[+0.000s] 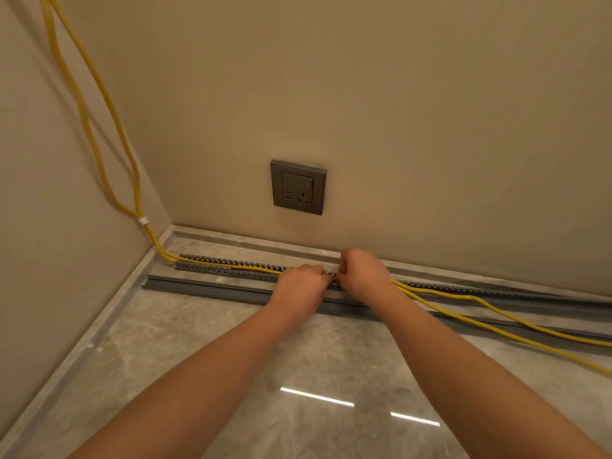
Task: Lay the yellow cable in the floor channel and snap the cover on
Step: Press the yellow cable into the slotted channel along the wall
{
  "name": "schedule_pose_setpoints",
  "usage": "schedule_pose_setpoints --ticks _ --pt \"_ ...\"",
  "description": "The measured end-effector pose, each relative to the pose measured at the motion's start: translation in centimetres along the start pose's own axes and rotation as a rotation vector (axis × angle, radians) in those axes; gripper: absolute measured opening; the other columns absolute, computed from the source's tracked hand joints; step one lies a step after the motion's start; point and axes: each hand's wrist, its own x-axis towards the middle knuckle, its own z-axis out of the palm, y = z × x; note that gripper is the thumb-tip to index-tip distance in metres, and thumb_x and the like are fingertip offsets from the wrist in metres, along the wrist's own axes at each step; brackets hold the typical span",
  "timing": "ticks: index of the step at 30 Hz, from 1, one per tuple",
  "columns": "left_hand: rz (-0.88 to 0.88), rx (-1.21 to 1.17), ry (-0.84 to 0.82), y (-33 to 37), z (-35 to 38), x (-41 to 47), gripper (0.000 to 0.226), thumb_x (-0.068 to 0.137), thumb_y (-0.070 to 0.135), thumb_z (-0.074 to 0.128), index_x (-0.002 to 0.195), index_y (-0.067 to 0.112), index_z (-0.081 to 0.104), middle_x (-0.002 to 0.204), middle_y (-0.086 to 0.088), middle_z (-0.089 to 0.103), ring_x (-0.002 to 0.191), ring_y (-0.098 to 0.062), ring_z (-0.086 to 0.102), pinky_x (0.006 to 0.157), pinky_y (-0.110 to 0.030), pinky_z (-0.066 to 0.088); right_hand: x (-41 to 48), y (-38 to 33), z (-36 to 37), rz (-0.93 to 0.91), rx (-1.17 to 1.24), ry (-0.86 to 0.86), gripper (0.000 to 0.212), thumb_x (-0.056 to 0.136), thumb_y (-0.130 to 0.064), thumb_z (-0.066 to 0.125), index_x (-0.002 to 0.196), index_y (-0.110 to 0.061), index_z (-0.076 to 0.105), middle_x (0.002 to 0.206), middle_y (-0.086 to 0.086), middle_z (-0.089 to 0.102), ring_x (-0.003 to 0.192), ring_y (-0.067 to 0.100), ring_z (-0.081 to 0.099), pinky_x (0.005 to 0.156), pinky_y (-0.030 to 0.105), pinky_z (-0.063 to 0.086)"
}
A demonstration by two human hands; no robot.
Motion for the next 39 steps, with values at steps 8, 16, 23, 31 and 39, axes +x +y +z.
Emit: schedule_pose_setpoints --ticks 8,16,23,31,39 --pt "-0.095 0.166 -0.152 1.8 -1.8 2.2 0.022 0.084 0.002 0.062 0.1 0.015 0.068 0.103 -0.005 0.067 0.097 -0.028 0.066 0.069 -0.033 0.047 -0.9 1.9 -0.7 -0.068 -0.094 0.014 0.021 0.092 -0.028 0.049 0.098 -0.011 0.061 0.104 0.013 0.066 0.096 0.033 0.061 0.073 0.036 0.046" --pt "-0.1 0.217 -0.193 3.2 -2.4 2.7 0.025 0.087 0.0 0.059 0.107 0.014 0.066 0.106 -0.006 0.066 0.099 -0.026 0.064 0.072 -0.033 0.048 -1.9 5.6 -3.9 0.092 0.001 -0.229 0.032 0.089 -0.041 0.043 0.078 -0.016 0.059 0.073 0.006 0.068 0.067 0.025 0.062 0.065 0.031 0.045" --pt "-0.114 0.217 -0.193 3.4 -2.3 2.4 0.029 0.086 0.0 0.061 0.11 0.015 0.065 0.107 -0.005 0.066 0.099 -0.026 0.064 0.068 -0.032 0.044 -1.0 6.5 -3.9 0.122 0.242 -0.16 0.016 0.084 -0.022 0.061 0.071 -0.014 0.057 0.077 0.009 0.062 0.076 0.026 0.058 0.067 0.032 0.044" --pt "-0.059 0.136 -0.061 5.0 -1.2 2.5 0.02 0.088 0.012 0.059 0.104 0.02 0.07 0.1 -0.003 0.066 0.091 -0.026 0.066 0.062 -0.032 0.042 -1.1 6.4 -2.7 -0.009 -0.058 -0.019 0.008 0.084 -0.022 0.058 0.077 -0.024 0.053 0.101 0.008 0.069 0.098 0.032 0.063 0.072 0.031 0.043" --pt "-0.065 0.124 -0.096 7.1 -1.2 3.7 0.022 0.089 0.008 0.057 0.105 0.016 0.069 0.105 -0.007 0.067 0.098 -0.03 0.066 0.072 -0.036 0.05 -1.7 7.2 -2.3 -0.104 -0.14 0.043 0.009 0.087 -0.03 0.056 0.089 -0.023 0.062 0.104 0.008 0.07 0.102 0.032 0.064 0.076 0.032 0.044"
